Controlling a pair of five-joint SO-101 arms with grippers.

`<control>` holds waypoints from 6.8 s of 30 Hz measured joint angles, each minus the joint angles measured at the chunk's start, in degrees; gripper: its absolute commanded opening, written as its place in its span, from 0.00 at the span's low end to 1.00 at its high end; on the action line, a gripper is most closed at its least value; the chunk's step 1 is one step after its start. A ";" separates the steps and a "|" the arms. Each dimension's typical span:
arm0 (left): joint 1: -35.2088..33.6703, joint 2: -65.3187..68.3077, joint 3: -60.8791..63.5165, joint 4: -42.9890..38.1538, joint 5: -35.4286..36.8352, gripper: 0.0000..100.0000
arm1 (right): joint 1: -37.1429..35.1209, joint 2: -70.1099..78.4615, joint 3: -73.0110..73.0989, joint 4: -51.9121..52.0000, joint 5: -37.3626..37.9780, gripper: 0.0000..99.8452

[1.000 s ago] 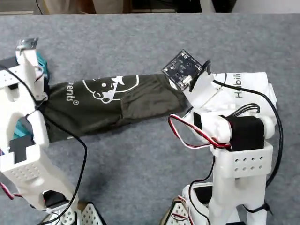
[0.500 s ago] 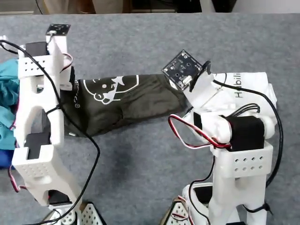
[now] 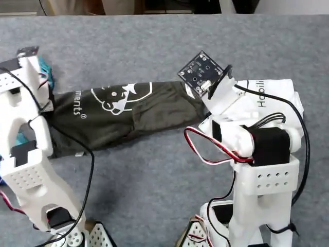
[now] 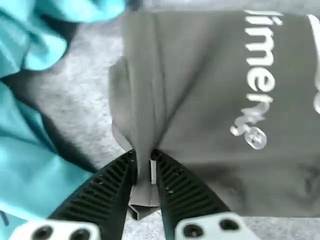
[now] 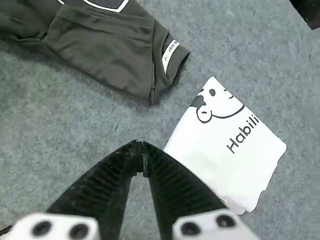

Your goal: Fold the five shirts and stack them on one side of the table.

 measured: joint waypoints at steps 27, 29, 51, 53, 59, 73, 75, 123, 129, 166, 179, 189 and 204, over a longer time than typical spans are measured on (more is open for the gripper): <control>-6.86 4.57 7.12 -5.63 -1.14 0.22 | 0.00 0.00 0.00 -0.18 0.00 0.00; -5.71 7.21 9.49 -8.88 -1.23 0.21 | 0.00 0.00 0.00 -0.18 0.00 0.00; 2.99 18.29 -1.32 -3.69 5.27 0.02 | 0.00 0.00 0.00 -0.18 0.00 0.00; 3.87 18.29 -1.32 -3.69 5.36 0.02 | 0.00 0.00 0.00 -0.18 0.00 0.00; 6.59 15.65 -2.99 -1.49 5.36 0.02 | 0.00 0.00 0.00 -0.18 0.00 0.00; 29.54 7.74 -4.48 0.97 16.79 0.02 | 0.00 0.00 0.00 -0.18 0.00 0.00; 32.35 7.74 -6.42 -0.09 19.43 0.02 | 0.00 0.00 0.00 -0.18 0.00 0.00; 55.56 17.14 -24.62 -17.67 33.32 0.22 | 9.23 -0.18 3.16 -0.18 4.84 0.00; 51.16 17.14 -25.76 -17.41 43.34 0.29 | 9.23 -0.18 3.16 -0.18 4.84 0.00; 5.89 6.59 9.05 -10.90 22.15 0.02 | -19.43 94.51 -79.21 2.64 -3.16 0.00; 13.10 -7.65 32.70 -31.47 21.36 0.02 | -16.53 101.45 -82.81 6.15 -3.34 0.00; 13.19 -7.74 33.32 -33.23 21.45 0.02 | -11.87 94.51 -71.03 6.15 -3.34 0.00; 13.19 -7.74 33.41 -33.49 21.54 0.02 | -1.93 71.30 -45.36 6.07 -1.41 0.00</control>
